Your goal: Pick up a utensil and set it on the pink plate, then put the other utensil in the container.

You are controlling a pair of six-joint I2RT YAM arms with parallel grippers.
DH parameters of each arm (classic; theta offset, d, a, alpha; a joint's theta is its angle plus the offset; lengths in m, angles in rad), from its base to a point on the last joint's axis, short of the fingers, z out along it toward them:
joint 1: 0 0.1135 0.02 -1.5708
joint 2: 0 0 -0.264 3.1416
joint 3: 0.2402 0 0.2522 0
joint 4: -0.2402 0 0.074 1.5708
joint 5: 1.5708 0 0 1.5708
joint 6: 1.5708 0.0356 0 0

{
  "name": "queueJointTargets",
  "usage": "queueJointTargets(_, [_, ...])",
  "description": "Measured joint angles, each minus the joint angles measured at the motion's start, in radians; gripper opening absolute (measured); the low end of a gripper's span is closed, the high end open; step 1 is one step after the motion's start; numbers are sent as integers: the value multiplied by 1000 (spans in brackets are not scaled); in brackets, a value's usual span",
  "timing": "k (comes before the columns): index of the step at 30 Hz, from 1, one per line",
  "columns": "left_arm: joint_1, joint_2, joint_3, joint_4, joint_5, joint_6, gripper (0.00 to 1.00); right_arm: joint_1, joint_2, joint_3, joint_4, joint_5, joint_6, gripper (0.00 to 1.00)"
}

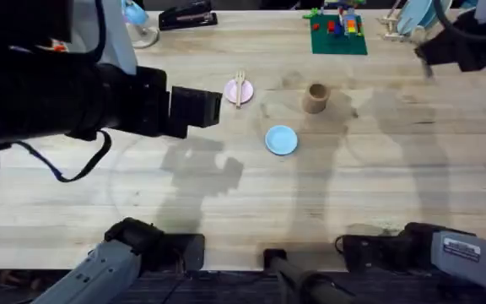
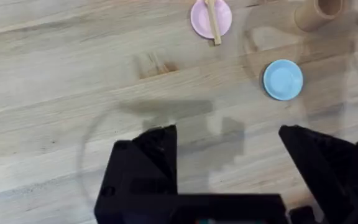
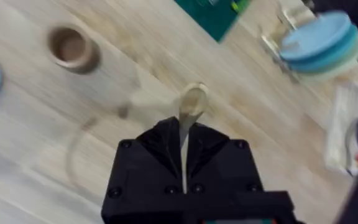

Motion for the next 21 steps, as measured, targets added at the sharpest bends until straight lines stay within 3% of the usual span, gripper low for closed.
queueJointTargets(9, [0,0,0,0,0,0,995,1,2,0,2,-405,-106,29])
queueJointTargets(21, [0,0,0,0,0,0,995,-6,134,0,5,-804,-332,30])
